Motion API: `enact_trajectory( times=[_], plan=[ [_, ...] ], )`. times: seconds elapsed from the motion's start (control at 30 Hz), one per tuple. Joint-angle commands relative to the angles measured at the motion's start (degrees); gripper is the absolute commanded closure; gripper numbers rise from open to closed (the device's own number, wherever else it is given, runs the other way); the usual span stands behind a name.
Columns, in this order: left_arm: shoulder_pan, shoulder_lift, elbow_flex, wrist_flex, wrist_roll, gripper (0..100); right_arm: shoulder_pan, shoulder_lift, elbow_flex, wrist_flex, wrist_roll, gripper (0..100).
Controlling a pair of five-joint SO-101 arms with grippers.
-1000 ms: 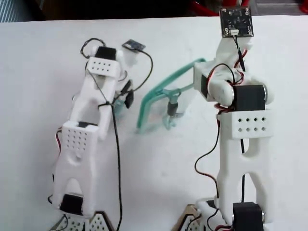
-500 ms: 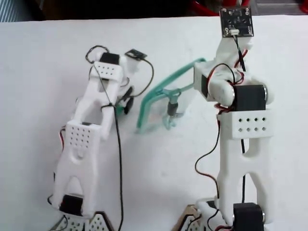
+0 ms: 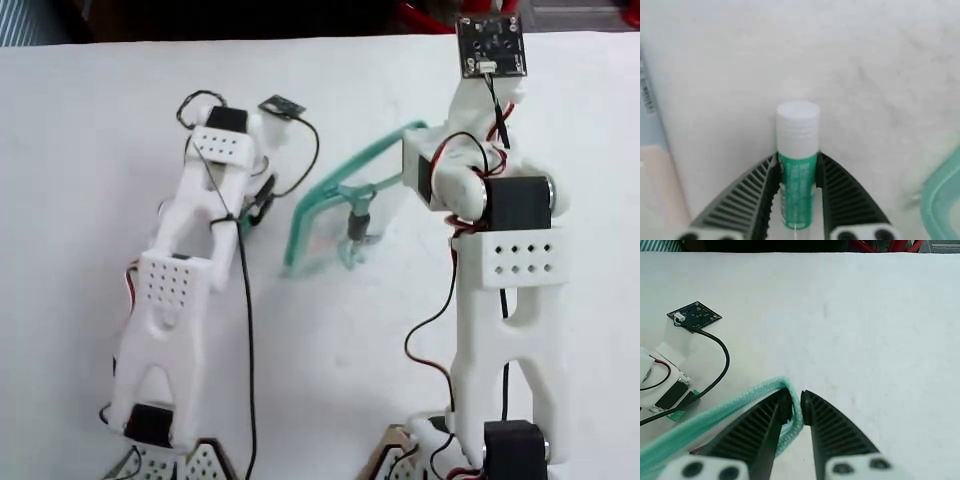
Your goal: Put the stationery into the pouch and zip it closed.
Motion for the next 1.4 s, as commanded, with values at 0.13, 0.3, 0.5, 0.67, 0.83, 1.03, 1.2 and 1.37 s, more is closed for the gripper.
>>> enact_trajectory(
  times=[0.13,0.3,0.5,0.67,0.83,1.03,1.2,1.37],
  plan=[
    [0.75,-1.45,-2.55,1.23,-0.62,98,-0.13,0.75,0.79,0.66,0.09,97.8],
    [0.13,-4.97,-7.30,5.01,-4.04,98,-0.13,0.75,0.79,0.66,0.09,97.8],
    [-1.89,-22.11,-10.90,5.01,-3.96,98,-0.13,0.57,0.79,0.66,0.09,97.8],
    [-0.13,-44.88,-3.96,5.01,-1.49,98,-0.13,0.75,0.88,-0.04,0.09,97.8],
    [4.79,-68.97,10.37,4.75,3.96,98,-0.22,0.75,0.88,-0.04,0.09,97.8],
    [13.23,-92.88,33.05,-9.41,11.69,98,-0.40,0.75,0.88,0.04,0.09,97.8],
    [16.40,-106.15,62.33,-42.55,26.20,98,-0.13,0.75,0.88,0.04,0.00,97.8],
    [22.99,-116.88,87.21,-74.55,28.84,98,-0.13,0.75,0.97,-0.04,0.00,97.8]
  ],
)
